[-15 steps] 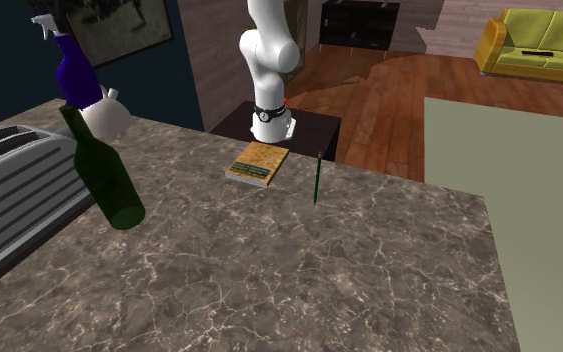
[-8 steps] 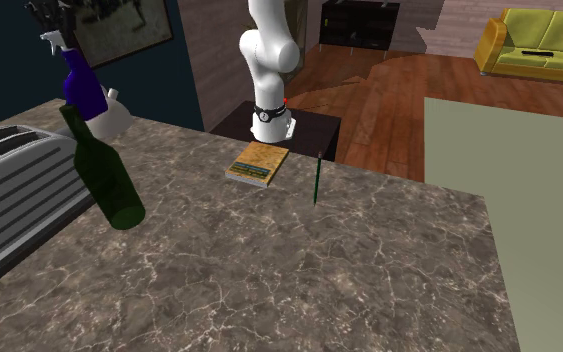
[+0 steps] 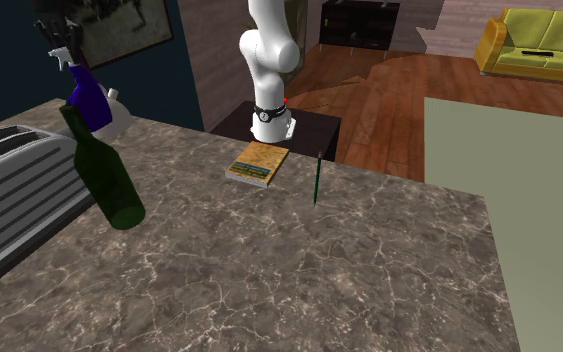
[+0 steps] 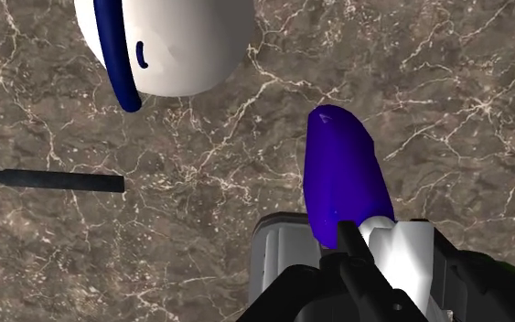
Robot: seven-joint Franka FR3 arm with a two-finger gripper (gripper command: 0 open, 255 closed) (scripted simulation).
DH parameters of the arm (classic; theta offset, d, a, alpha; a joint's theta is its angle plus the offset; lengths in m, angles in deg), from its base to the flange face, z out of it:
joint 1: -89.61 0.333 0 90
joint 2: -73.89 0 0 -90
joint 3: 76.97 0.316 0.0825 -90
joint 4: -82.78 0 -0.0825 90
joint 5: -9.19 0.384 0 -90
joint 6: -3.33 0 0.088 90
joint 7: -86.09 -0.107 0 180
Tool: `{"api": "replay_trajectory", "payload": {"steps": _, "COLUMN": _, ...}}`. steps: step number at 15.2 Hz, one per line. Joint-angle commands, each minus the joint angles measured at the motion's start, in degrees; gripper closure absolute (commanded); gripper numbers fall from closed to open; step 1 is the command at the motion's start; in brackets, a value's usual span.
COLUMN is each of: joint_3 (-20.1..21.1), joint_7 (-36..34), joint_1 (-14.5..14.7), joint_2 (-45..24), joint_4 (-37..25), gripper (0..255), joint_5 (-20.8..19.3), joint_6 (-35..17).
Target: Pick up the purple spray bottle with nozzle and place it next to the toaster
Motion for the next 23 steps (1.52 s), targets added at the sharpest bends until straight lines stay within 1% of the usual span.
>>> {"api": "replay_trajectory", "payload": {"steps": 1, "joint_3": 0.02, "joint_7": 0.03, "joint_1": 0.02, "joint_2": 0.04, "joint_4": 1.75, "gripper": 255, "joint_5": 0.0, "joint_6": -1.75}}
{"api": "replay_trajectory", "payload": {"steps": 18, "joint_3": 0.01, "joint_7": 1.26, "joint_1": -0.13, "joint_2": -2.77, "joint_4": 11.61, "gripper": 255, "joint_5": 1.39, "joint_6": -14.19}}
{"api": "replay_trajectory", "payload": {"steps": 23, "joint_3": 0.01, "joint_7": 1.26, "joint_1": -0.13, "joint_2": -2.77, "joint_4": 11.61, "gripper": 255, "joint_5": 1.39, "joint_6": -14.19}}
